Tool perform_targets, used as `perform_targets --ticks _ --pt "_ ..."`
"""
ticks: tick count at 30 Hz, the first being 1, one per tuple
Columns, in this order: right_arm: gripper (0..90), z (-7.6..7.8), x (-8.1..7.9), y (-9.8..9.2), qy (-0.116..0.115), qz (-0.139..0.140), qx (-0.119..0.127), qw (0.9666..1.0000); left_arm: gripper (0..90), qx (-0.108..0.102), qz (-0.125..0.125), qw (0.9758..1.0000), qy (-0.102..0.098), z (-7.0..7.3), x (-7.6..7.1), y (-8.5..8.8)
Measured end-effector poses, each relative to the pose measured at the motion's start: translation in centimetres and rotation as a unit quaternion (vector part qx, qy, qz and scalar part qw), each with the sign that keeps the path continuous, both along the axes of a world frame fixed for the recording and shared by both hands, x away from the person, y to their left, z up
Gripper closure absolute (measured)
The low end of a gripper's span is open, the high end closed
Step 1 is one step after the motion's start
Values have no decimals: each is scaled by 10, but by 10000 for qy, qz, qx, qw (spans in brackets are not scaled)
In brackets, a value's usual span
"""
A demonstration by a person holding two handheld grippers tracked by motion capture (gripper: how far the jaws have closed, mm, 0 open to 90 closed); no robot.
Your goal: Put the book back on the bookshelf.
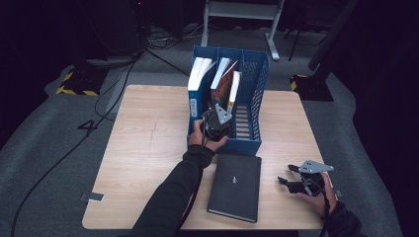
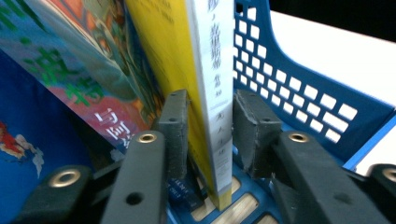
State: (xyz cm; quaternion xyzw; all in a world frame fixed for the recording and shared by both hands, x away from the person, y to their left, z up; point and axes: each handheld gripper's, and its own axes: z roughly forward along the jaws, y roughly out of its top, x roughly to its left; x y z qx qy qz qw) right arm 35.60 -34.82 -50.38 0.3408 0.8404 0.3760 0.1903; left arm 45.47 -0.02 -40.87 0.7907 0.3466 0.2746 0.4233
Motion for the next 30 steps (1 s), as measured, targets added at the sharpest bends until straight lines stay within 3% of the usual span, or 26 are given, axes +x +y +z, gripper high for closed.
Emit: perform_targets --ticks 3,12,17,21,26,30 --pt "309 0 0 0 15 8 11 10000 664 92 50 9999 92 -2 3 -2" --pt "309 0 0 0 -7 11 -3 10000 666 289 196 9994 78 -1 13 -19" --pt "308 0 0 0 8 9 2 10000 666 272 418 9987 66 -1 24 -21" --pt "308 0 0 0 10 9 5 10000 656 261 484 9985 85 -1 24 -19" --pt "308 0 0 0 15 4 8 10000 595 201 170 9996 67 -1 11 -12" --pt "306 0 0 0 17 0 9 10000 567 237 -157 9996 23 -1 -8 -6"
